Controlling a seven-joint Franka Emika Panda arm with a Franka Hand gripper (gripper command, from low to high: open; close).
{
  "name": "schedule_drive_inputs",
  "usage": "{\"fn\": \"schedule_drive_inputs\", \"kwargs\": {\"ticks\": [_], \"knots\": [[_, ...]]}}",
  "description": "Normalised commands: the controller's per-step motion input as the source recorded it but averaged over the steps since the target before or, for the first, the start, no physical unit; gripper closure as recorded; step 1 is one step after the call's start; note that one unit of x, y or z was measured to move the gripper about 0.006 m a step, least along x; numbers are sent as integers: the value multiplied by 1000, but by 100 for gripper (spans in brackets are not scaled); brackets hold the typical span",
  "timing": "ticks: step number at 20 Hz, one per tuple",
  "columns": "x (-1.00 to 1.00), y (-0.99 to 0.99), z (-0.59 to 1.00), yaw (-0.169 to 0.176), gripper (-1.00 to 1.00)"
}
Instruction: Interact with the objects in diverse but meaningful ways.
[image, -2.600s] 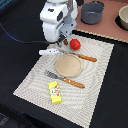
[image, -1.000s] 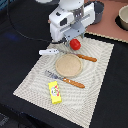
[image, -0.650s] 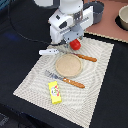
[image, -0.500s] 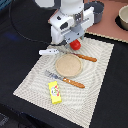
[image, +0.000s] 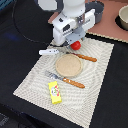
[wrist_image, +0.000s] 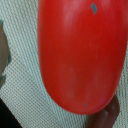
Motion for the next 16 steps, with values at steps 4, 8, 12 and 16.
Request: {"fn": "schedule_drive_inputs", "kwargs": {"ticks": [4,8,12,16], "knots": [[324,153,0,-12,100],[322,149,0,-10,100],[314,153,0,-7,100],[261,134,19,-4,100]]}}
